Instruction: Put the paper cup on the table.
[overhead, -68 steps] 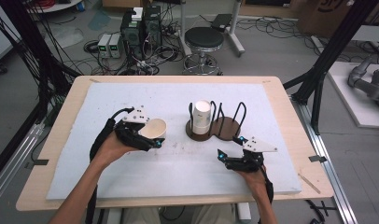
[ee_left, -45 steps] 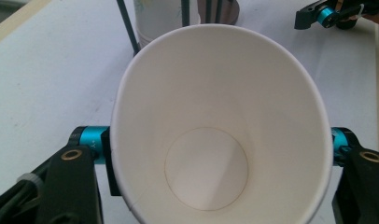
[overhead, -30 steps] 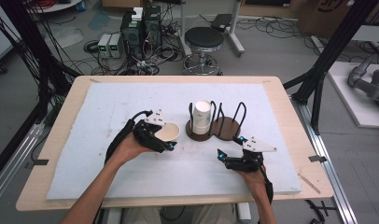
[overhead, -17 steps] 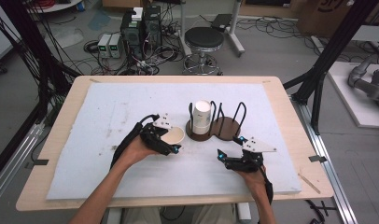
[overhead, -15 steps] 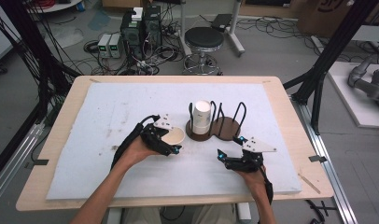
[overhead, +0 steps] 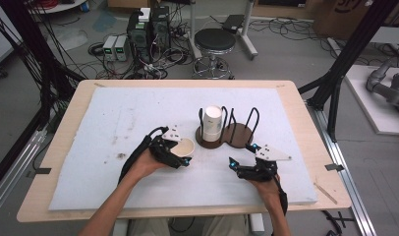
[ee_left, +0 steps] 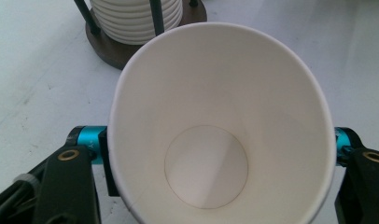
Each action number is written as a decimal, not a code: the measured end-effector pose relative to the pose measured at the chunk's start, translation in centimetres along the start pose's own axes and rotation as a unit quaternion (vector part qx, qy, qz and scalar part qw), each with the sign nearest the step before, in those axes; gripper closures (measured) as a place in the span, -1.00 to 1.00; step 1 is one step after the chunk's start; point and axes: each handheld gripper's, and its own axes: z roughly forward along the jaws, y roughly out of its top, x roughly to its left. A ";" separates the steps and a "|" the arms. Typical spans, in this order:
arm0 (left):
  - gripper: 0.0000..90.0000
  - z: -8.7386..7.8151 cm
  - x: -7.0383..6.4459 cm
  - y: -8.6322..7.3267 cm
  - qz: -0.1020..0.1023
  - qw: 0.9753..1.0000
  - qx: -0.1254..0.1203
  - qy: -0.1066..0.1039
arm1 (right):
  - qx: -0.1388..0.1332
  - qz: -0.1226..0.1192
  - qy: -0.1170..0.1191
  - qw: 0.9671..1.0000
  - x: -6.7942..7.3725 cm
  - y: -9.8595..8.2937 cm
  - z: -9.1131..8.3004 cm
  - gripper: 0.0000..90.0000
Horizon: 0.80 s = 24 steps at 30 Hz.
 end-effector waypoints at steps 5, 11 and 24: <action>-0.41 0.1 -0.2 0.0 0.000 1.000 0.002 0.007 | 0.000 -0.001 -0.001 1.000 0.0 0.0 0.0 -0.62; -0.69 0.5 -0.2 -0.2 -0.004 1.000 0.015 0.023 | -0.001 0.003 -0.001 1.000 0.0 0.0 -0.1 -0.62; -0.79 0.2 -0.4 -1.6 -0.010 0.999 0.007 0.031 | -0.001 0.005 0.000 1.000 0.0 0.0 -0.1 -0.62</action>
